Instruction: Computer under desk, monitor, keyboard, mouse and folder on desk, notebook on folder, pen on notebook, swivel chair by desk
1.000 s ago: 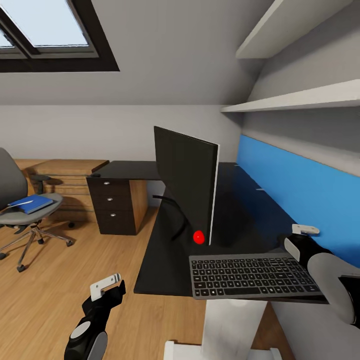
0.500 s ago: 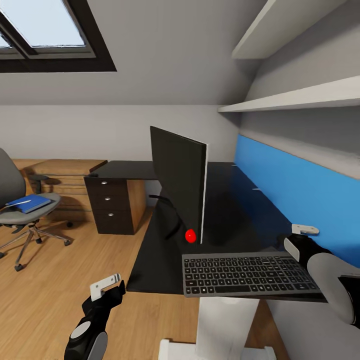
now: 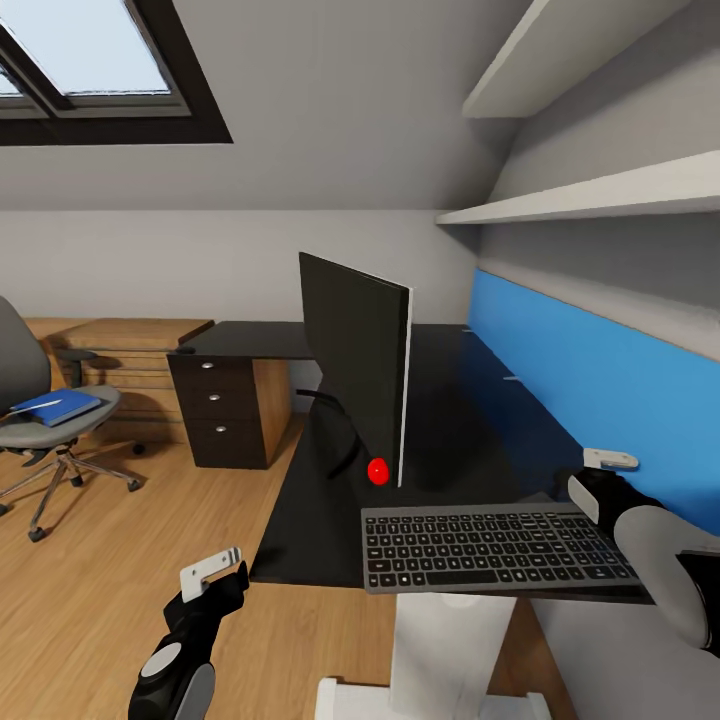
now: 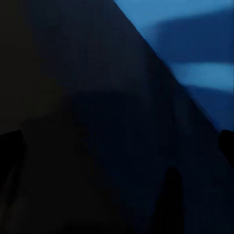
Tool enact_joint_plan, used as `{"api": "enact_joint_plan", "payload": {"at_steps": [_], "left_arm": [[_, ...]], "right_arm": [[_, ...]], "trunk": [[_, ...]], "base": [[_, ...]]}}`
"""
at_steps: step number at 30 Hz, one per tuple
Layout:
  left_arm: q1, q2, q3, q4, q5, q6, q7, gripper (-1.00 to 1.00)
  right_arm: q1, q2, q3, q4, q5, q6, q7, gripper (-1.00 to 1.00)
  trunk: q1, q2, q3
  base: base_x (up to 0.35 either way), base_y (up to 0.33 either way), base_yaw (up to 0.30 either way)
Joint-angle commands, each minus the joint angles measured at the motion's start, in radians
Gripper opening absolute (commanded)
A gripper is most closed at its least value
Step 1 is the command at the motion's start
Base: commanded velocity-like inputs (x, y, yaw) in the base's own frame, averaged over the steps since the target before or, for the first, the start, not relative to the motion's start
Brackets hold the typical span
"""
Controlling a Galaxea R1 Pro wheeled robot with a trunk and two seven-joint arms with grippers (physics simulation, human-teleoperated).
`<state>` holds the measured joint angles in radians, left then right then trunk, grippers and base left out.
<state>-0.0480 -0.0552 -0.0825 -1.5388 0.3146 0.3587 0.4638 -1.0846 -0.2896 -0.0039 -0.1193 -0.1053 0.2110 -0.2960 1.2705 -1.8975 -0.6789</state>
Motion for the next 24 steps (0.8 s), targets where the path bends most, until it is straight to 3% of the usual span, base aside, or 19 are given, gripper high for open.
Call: {"api": "enact_joint_plan", "payload": {"at_steps": [1,9,24], "left_arm": [[-0.001,0.0,-0.002,-0.001,0.014,0.002,0.006,1.0],[-0.001,0.001,0.0,-0.001,0.014,0.002,0.006,1.0],[-0.001,0.002,0.0,-0.004,0.014,0.002,0.004,1.0]], "right_arm": [[0.0,0.0,0.0,-0.002,-0.01,0.005,-0.003,1.0],[0.0,0.008,0.001,-0.002,-0.008,0.005,-0.003,1.0],[0.0,0.01,0.001,0.004,-0.007,0.004,-0.003,1.0]], "trunk": [[0.0,0.0,-0.001],[0.0,0.0,-0.001],[0.0,0.0,-0.001]], "base": [[-0.035,-0.032,0.0],[-0.122,-0.111,0.0],[-0.034,-0.012,0.0]]}}
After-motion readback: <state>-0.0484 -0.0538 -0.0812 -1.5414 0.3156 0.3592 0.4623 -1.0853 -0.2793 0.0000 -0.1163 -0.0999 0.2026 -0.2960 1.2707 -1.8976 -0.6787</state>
